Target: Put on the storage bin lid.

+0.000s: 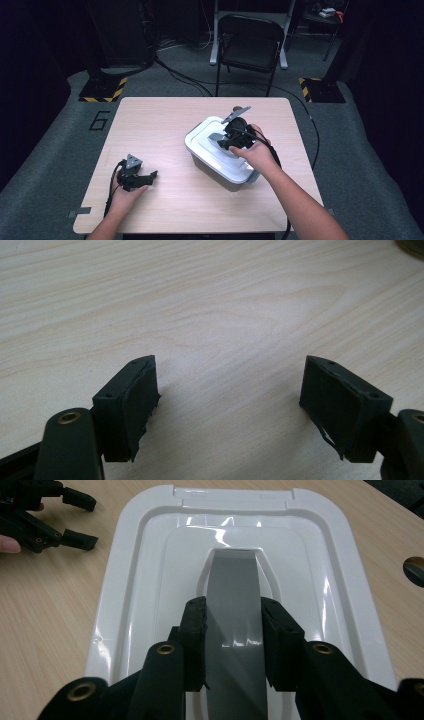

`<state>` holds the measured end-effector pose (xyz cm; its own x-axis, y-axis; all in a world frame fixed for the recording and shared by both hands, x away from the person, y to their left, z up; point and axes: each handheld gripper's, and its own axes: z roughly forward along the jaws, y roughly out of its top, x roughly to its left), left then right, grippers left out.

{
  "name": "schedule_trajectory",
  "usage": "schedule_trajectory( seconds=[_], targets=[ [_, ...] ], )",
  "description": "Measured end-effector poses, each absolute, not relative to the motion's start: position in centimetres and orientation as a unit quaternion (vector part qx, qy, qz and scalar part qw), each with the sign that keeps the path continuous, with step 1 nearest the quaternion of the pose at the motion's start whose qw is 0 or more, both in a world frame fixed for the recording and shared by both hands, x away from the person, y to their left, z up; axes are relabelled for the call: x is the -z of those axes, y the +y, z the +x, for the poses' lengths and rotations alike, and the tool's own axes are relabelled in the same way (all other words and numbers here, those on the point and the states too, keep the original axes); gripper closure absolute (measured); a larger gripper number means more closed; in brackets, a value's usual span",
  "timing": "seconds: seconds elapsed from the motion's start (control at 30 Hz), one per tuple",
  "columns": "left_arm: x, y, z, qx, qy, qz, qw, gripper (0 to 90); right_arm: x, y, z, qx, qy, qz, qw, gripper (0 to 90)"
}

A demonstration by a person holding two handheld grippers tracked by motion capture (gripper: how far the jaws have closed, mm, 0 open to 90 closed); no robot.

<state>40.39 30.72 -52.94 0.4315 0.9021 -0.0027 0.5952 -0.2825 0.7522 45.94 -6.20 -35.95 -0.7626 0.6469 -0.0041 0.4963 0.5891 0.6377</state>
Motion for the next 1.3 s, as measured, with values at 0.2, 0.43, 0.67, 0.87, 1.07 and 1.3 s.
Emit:
schedule_trajectory(
  seconds=[0.2, 0.43, 0.67, 0.87, 1.07, 1.3],
  targets=[
    [52.9, 30.7, 40.4, -0.219, 0.486, 0.77, 0.35, 22.8, 36.0, -6.2, 46.0, -0.328, 0.881, 0.321, 0.112, 57.9],
    [52.9, 30.7, 40.4, -0.219, 0.486, 0.77, 0.35, 22.8, 36.0, -6.4, 45.9, -0.332, 0.879, 0.323, 0.115, 52.2],
    [52.9, 30.7, 40.4, -0.219, 0.486, 0.77, 0.35, 22.8, 35.0, -7.3, 45.7, -0.346, 0.871, 0.326, 0.126, 45.8],
    [52.9, 30.7, 40.4, -0.219, 0.486, 0.77, 0.35, 22.8, 34.6, -8.7, 45.8, -0.354, 0.862, 0.338, 0.134, 45.0],
    [52.9, 30.7, 40.4, -0.219, 0.486, 0.77, 0.35, 22.8, 34.0, -10.3, 45.9, -0.358, 0.853, 0.351, 0.144, 44.4],
    [52.9, 30.7, 40.4, -0.219, 0.486, 0.77, 0.35, 22.8, 33.7, -12.6, 45.9, -0.355, 0.839, 0.38, 0.163, 44.2]
  ],
)
